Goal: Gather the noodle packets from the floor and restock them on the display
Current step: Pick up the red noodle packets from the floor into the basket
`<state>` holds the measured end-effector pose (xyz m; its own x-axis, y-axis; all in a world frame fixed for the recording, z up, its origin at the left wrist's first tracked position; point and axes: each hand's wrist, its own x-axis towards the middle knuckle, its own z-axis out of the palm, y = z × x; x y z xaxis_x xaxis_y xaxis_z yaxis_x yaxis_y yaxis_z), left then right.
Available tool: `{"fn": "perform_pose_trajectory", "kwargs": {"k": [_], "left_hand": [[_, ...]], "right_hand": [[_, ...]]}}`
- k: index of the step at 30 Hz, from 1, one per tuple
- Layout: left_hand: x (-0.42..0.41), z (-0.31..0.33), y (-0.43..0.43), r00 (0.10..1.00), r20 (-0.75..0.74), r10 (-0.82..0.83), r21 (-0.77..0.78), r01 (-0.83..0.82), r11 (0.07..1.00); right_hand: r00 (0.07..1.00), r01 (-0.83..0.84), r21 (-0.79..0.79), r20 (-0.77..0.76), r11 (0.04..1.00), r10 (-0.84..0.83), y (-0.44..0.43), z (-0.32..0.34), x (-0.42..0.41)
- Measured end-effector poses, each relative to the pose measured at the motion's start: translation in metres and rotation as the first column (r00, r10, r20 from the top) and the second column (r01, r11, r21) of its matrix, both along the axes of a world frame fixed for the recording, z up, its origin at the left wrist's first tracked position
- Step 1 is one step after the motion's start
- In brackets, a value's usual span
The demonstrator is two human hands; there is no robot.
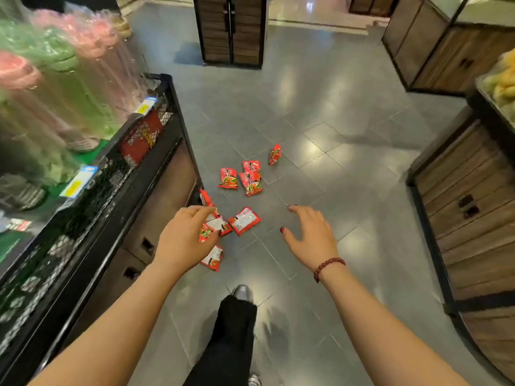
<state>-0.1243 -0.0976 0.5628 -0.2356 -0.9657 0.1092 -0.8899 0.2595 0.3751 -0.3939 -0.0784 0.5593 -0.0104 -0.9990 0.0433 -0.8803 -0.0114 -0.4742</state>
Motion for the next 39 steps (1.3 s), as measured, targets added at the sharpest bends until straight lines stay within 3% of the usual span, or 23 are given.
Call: {"fn": "perform_pose_trajectory", "kwargs": {"k": [11, 21, 30, 39], "left_hand": [[-0.052, -0.033, -0.247, 1.000, -0.028, -0.003, 0.034, 0.004, 0.999], [-0.121, -0.040, -0.406, 0.997, -0.005, 0.078, 0.084, -0.078, 0.993], [-0.196, -0.049, -0.504, 0.949, 0.034, 0.314, 0.140, -0.315, 0.939], [-0.176, -0.070, -0.571, 0.851, 0.047, 0.523, 0.190, -0.522, 0.832]], "right_hand": [[0.997, -0.059, 0.076, -0.046, 0.995, 0.062, -0.238, -0.021, -0.054], [0.989, -0.137, 0.116, -0.047, 0.984, 0.144, -0.425, -0.041, -0.124], [0.925, -0.368, 0.161, -0.032, 0.916, 0.378, -0.596, -0.055, -0.185], [0.837, -0.501, 0.325, -0.056, 0.802, 0.545, -0.716, -0.086, -0.152]]}}
